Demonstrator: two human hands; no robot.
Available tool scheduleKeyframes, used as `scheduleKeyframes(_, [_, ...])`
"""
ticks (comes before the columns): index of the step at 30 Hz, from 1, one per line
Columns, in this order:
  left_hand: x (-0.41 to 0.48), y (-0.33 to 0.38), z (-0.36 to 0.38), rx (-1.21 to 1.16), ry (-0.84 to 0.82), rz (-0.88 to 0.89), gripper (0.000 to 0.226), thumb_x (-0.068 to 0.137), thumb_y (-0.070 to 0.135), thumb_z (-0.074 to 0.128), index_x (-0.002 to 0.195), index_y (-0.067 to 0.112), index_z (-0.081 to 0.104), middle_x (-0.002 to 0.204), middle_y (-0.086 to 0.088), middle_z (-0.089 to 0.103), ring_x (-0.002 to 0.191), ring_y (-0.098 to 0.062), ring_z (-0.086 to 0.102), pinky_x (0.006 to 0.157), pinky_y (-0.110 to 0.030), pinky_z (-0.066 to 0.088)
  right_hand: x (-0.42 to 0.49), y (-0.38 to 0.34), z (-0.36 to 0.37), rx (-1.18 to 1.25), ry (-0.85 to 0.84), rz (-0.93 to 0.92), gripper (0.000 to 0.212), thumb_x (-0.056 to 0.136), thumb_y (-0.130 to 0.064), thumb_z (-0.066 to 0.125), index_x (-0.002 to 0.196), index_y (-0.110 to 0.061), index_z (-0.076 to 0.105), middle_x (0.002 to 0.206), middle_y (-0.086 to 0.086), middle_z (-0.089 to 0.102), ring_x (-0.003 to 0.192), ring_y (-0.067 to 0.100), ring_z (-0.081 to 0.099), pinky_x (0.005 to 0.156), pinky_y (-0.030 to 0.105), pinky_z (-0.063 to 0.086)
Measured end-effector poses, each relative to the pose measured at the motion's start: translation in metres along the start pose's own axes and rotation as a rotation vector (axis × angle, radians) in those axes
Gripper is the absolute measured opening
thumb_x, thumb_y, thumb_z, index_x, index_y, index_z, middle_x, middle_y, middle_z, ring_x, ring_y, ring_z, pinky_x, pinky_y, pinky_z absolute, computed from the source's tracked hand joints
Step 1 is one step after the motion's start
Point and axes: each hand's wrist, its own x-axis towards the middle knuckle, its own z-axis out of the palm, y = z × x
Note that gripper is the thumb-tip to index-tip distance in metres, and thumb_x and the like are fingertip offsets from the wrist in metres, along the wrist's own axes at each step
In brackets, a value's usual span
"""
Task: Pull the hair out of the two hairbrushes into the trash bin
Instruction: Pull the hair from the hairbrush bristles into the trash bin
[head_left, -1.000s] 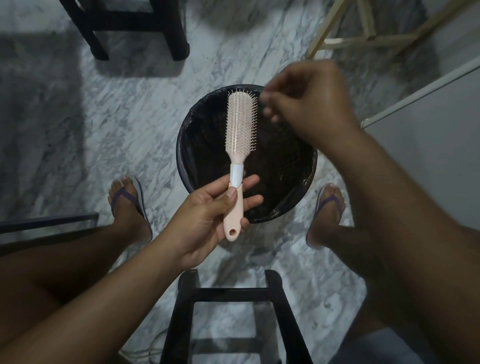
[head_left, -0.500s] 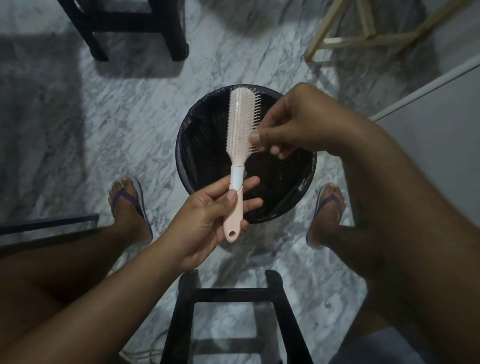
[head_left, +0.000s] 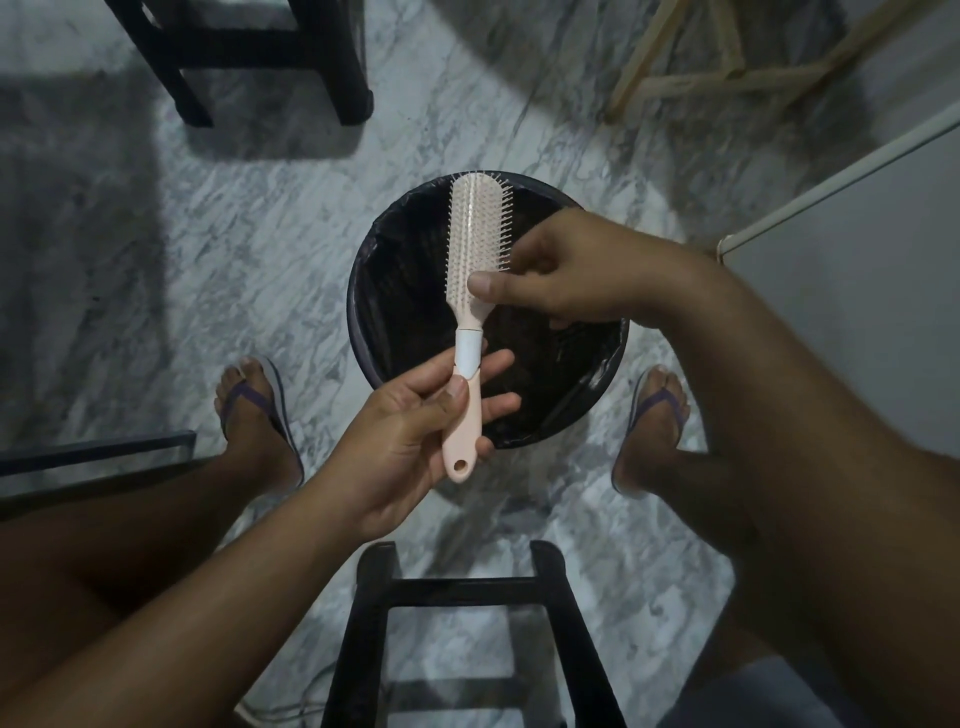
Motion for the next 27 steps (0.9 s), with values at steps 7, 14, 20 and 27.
scheduleKeyframes(7, [-0.002,-0.002,-0.002,0.003,-0.006,-0.004,0.047,0.091,0.012,0.052,0.138,0.014,0.055,0.132,-0.002,0.068,0.103,-0.019,0.072,0.063,-0.028,0.056,-0.006,-0.006,-0.019,-0.049,0.163,-0.134,0.049,0.097,-0.053,0.054,0.069,-0.015,0.069,0.053,0.007,0.051,0.046,0.016,0.047,0.046,0.024,0.035])
scheduleKeyframes(14, [-0.001,-0.003,-0.002,-0.001,-0.005,0.006,0.047,0.092,0.011,0.051,0.138,0.012,0.054,0.132,-0.003,0.068,0.102,-0.019,0.072,0.063,-0.028,0.056,0.000,-0.001,-0.038,0.341,0.569,-0.151,0.035,0.103,-0.034,0.051,0.077,-0.017,0.067,0.068,0.008,0.061,0.056,0.013,0.060,0.062,0.037,0.058])
scheduleKeyframes(20, [0.001,-0.004,-0.002,0.008,0.018,0.009,0.046,0.093,0.010,0.052,0.138,0.013,0.054,0.131,-0.003,0.069,0.104,-0.021,0.072,0.063,-0.028,0.056,0.000,-0.012,0.007,0.015,0.307,-0.089,0.034,0.083,-0.045,0.076,0.099,-0.021,0.060,0.083,-0.001,0.066,0.075,0.019,0.065,0.069,0.035,0.054])
scheduleKeyframes(27, [0.002,-0.008,-0.007,0.065,0.073,-0.001,0.042,0.099,0.007,0.049,0.139,0.016,0.056,0.131,0.001,0.069,0.087,-0.009,0.068,0.069,-0.031,0.055,0.003,-0.018,0.033,-0.190,0.334,-0.137,0.046,0.073,-0.044,0.085,0.109,-0.023,0.065,0.096,-0.002,0.060,0.081,0.011,0.054,0.064,0.020,0.037])
